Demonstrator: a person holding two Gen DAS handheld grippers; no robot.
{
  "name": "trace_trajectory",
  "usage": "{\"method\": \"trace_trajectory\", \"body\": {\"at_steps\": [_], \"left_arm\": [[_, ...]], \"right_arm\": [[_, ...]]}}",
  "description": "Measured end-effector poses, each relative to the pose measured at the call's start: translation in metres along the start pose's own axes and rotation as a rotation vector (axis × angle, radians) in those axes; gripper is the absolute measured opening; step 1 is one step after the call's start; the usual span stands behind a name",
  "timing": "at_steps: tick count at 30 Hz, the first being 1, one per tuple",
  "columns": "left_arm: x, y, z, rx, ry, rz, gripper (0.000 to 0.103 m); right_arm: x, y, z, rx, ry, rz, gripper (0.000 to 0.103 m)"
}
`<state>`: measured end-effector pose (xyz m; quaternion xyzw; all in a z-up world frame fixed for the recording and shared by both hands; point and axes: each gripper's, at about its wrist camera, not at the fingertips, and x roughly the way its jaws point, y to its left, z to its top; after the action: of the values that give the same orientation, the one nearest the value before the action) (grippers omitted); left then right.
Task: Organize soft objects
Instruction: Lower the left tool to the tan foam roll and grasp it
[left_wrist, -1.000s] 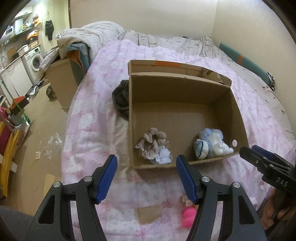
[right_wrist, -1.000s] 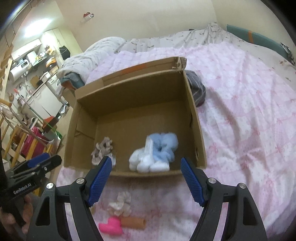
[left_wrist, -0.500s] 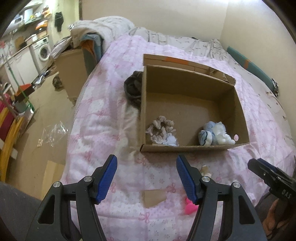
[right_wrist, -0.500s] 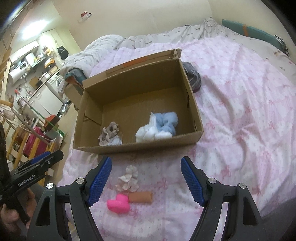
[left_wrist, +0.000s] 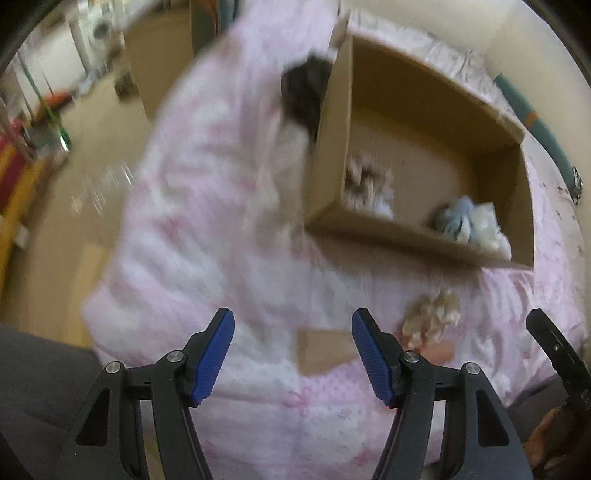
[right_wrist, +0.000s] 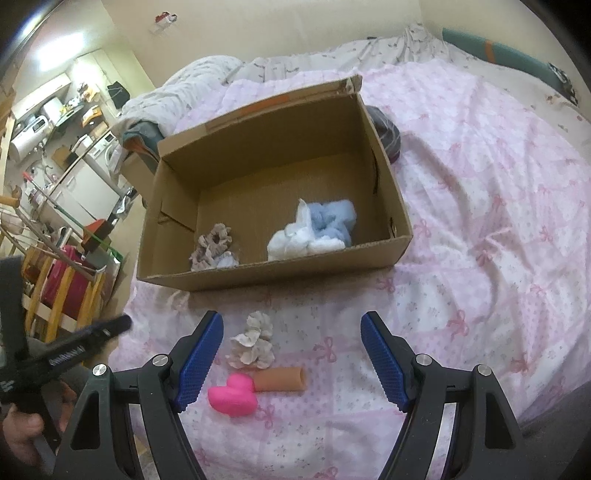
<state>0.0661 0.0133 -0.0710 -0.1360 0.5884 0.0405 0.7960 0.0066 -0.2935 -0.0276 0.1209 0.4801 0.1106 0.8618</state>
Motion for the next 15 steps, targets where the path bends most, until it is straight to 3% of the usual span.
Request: {"method": "trace_trajectory", "body": {"at_steps": [3,5,9,15], "left_arm": [[0.030,-0.007,-0.004,0.008,0.136,-0.040,0.062],[0.042,-0.016,-0.008,0.043,0.177,-0.034,0.056],[0.055,-0.028,-0.013,0.096,0.207,0.004,0.056],[0.056,-0.034,-0.013,0.123,0.180,0.031,0.048]], "right_arm": [[0.004,-0.002,0.000,0.018,0.014,0.005,0.081],[0.006,-0.003,0.000,0.025,0.022,0.004,0.081],[0.009,-0.006,0.000,0.040,0.036,0.010,0.081],[0.012,-0.006,-0.001,0.045,0.052,0.013,0.081]]}}
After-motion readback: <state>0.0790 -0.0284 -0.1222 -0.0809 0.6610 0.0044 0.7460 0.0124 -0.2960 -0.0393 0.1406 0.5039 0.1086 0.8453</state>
